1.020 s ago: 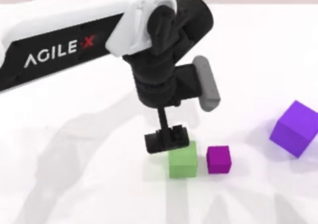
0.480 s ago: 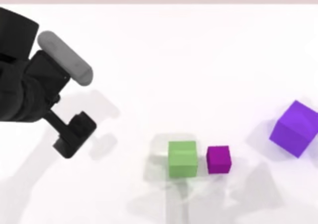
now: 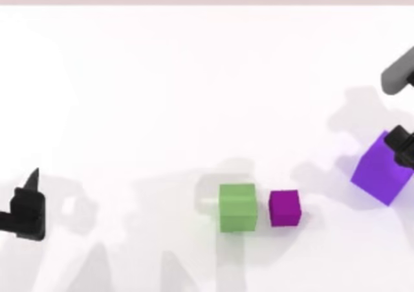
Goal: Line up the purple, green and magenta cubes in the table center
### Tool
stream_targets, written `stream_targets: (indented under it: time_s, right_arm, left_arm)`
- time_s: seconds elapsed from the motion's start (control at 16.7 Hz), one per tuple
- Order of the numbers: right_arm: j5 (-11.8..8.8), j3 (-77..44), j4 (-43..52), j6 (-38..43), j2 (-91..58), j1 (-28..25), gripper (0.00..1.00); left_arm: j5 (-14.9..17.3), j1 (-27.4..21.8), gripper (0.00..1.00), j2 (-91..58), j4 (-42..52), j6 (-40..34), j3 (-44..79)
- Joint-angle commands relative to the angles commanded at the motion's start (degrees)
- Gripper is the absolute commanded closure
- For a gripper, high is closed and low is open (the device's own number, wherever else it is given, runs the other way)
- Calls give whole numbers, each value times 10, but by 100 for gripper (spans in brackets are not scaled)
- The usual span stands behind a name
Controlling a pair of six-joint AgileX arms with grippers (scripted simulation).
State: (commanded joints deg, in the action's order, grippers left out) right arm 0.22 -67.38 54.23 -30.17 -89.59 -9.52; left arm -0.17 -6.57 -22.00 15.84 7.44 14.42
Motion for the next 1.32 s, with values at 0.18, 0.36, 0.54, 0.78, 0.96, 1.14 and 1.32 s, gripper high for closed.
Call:
stream_targets:
  time_s: [0.18,0.36,0.54,0.78,0.96,1.14,1.32]
  right_arm:
    - [-1,-78,58,-33,-100,-10,0]
    - [-1,-128,93,-54,-160,-17,0]
    - [-2,-141,102,-59,-174,-19,0]
    - [-2,-142,103,-60,-176,-16,0]
    - [-2,-125,80,-60,-184,-18,0]
    - [-2,-82,6,-59,-209,-19,0]
    - [-1,-37,-68,-57,-235,-20,0]
  left_arm:
    - [1,43,0,127,-82,-41,-86]
    - [2,70,0,201,-141,-67,-133]
    - [2,77,0,220,-158,-74,-144]
    - [2,77,0,220,-158,-74,-144]
    - [2,77,0,220,-158,-74,-144]
    - [2,77,0,220,-158,-74,-144]
    - [2,77,0,220,-158,-74,-144]
